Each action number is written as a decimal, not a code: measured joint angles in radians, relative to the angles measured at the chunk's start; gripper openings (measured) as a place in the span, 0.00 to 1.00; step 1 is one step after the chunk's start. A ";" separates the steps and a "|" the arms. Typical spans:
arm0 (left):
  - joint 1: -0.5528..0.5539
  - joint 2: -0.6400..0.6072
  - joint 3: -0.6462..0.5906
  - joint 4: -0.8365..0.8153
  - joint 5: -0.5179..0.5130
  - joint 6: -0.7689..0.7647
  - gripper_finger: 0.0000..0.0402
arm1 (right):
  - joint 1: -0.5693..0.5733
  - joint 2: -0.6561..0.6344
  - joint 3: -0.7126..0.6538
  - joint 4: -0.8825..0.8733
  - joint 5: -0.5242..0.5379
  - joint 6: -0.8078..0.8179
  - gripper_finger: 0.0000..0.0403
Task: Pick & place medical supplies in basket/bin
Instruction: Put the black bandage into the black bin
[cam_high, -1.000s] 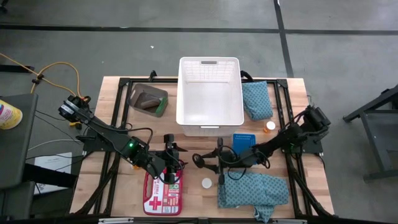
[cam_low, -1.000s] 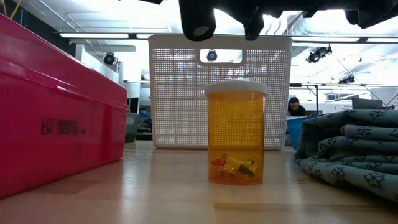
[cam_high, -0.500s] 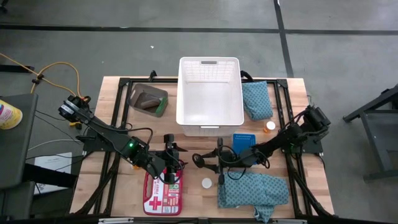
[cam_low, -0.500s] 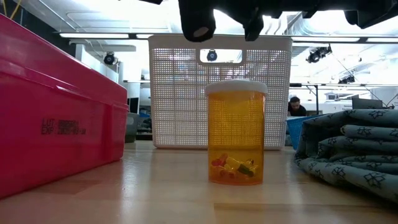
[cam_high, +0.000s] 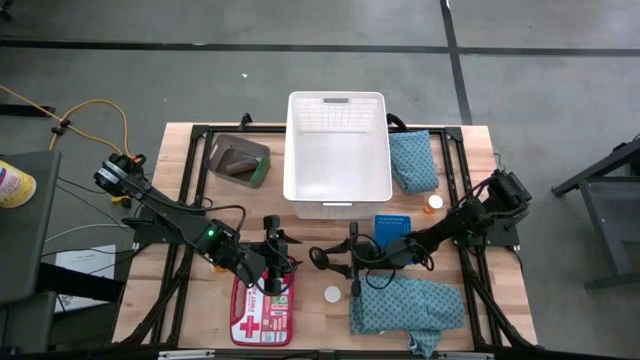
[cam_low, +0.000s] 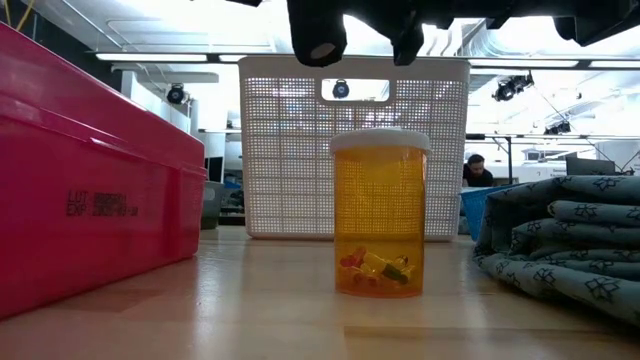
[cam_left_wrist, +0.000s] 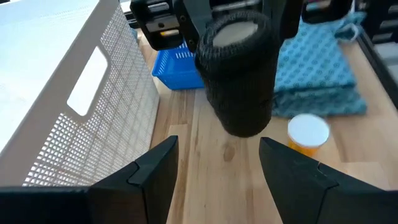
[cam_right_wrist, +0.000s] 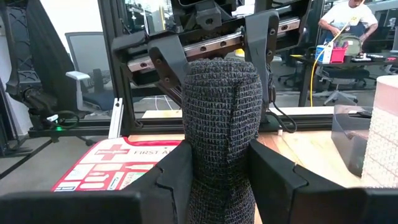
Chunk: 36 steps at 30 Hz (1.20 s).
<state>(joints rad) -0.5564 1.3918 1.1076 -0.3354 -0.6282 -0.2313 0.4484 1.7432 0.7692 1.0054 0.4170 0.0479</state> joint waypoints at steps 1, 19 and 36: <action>0.000 0.000 0.000 0.018 0.000 -0.008 0.54 | 0.000 0.000 0.000 0.000 0.000 0.000 0.32; 0.002 0.000 0.000 0.143 0.054 -0.002 0.54 | 0.000 0.000 0.000 0.136 -0.001 -0.089 0.32; 0.074 0.000 0.000 0.186 0.148 -0.005 0.54 | -0.004 0.000 0.000 0.277 -0.028 -0.209 0.32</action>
<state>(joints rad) -0.4827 1.3914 1.1076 -0.1495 -0.4803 -0.2363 0.4440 1.7432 0.7696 1.2823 0.3888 -0.1609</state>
